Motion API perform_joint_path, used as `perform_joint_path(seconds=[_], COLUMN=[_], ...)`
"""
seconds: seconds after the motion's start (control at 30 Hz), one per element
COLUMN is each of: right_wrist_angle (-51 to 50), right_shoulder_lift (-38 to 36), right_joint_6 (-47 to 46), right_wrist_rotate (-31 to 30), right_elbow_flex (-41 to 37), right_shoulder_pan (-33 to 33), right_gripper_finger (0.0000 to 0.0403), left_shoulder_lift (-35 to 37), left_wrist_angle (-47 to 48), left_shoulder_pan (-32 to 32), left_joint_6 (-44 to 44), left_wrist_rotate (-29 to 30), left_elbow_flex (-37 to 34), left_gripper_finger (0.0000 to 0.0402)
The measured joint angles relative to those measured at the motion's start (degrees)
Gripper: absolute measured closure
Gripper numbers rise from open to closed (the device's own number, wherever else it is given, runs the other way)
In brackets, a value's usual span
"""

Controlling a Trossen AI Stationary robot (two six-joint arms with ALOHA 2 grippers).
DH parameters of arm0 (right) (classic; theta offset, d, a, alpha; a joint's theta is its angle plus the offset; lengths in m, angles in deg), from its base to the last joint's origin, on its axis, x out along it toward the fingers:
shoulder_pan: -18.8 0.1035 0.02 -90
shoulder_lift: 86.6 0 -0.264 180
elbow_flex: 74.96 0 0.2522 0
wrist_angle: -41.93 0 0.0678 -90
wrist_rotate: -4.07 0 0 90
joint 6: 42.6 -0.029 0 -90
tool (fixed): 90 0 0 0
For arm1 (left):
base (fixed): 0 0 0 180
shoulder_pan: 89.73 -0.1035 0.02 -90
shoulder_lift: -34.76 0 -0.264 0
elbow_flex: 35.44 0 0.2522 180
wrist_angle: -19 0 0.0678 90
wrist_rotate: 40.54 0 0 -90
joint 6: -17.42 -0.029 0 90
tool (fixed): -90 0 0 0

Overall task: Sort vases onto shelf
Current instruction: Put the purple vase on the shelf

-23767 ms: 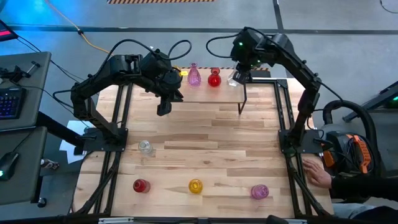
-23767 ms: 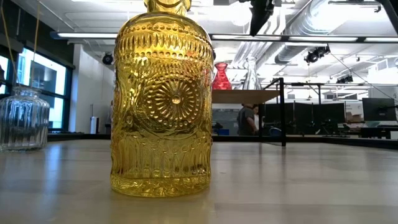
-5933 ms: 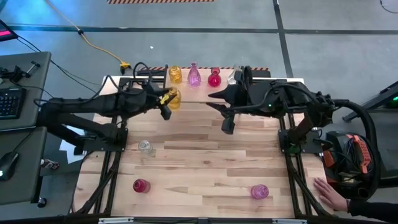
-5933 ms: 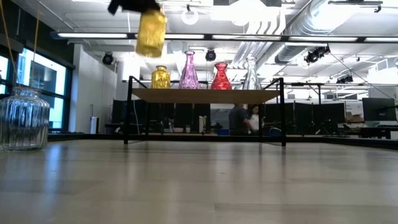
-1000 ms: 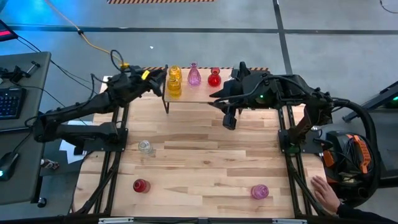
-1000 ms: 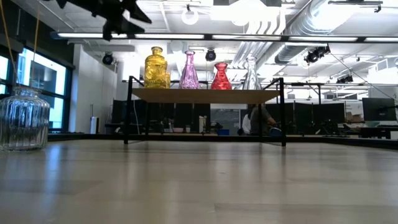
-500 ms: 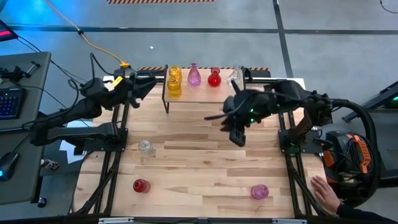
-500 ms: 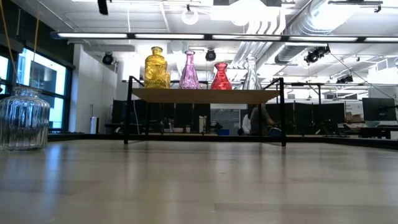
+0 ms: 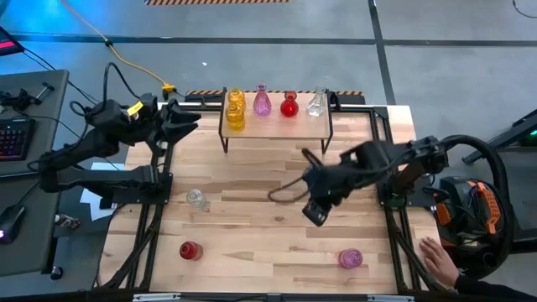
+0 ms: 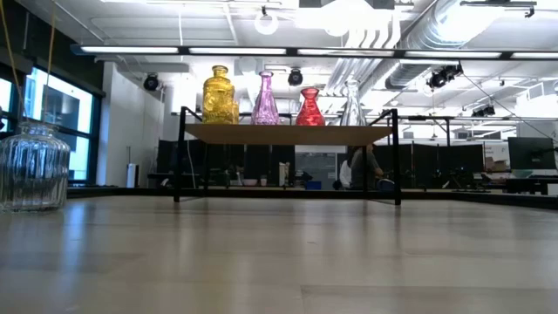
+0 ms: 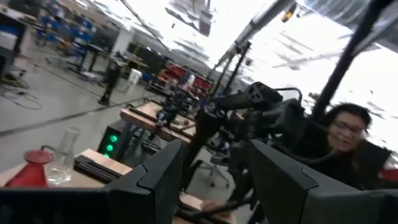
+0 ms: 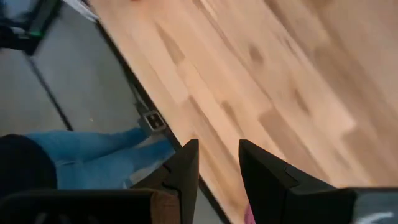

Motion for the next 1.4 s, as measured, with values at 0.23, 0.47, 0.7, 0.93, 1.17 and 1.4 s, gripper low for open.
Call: perform_joint_path(seconds=[0.23, 0.47, 0.7, 0.93, 1.17, 1.4], right_wrist_angle=[-0.43, 0.61, 4.98, 5.42, 8.63, 9.44], right_shoulder_lift=[0.06, 0.06, 0.04, 0.06, 0.04, 0.05], right_joint_6=[-13.46, -23.07, -30.63, -38.84, -46.93, -51.22], right_wrist_rotate=[1.96, 5.49, 3.42, 2.25, 1.71, 2.32], right_elbow_flex=[-8.54, -14.54, -19.43, -23.13, -26.52, -29.22], right_shoulder_pan=[6.01, 11.48, 16.85, 21.7, 26.04, 27.81], right_gripper_finger=[0.0292, 0.0292, 0.0292, 0.0292, 0.0292, 0.0292], left_shoulder_lift=[0.14, 0.12, 0.14, 0.1, 0.1, 0.1], left_wrist_angle=[1.03, 6.0, 6.89, 7.63, 7.59, 7.56], left_shoulder_pan=[1.19, 1.18, 1.21, 1.21, 1.21, 1.2], left_joint_6=[-2.39, -2.49, -3.91, -3.92, -3.95, -3.95], left_wrist_rotate=[-2.44, -2.4, -2.38, -2.38, -2.36, -2.33], left_elbow_flex=[0.82, 0.82, 0.8, 0.8, 0.8, 0.8], left_gripper_finger=[0.0227, 0.0227, 0.0227, 0.0227, 0.0227, 0.0227])
